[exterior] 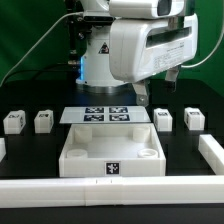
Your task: Assemble one leg
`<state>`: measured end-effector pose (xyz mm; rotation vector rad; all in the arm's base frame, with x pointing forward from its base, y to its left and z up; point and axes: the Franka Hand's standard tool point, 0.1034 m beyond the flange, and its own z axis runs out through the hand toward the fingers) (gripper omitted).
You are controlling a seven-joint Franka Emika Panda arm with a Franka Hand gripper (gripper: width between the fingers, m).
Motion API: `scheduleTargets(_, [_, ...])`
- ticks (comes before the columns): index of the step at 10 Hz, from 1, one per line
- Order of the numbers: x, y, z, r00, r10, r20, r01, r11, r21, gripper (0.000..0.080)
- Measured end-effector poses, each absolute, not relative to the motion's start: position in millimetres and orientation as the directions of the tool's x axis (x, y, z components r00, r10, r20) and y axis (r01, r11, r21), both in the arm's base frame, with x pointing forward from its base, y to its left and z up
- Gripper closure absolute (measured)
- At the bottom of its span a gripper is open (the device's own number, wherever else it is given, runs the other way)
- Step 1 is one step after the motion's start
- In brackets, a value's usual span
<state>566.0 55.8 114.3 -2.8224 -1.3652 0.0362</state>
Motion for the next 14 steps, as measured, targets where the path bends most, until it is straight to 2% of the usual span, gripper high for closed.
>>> scheduleTargets(9, [565,56,113.0,0.617,0.787,-0.015,0.787,-0.617,-0.014,0.015])
scheduleTargets(14, [520,39,95.5,0.55,0.835,-0.026,0.835,-0.55,-0.021,0.015])
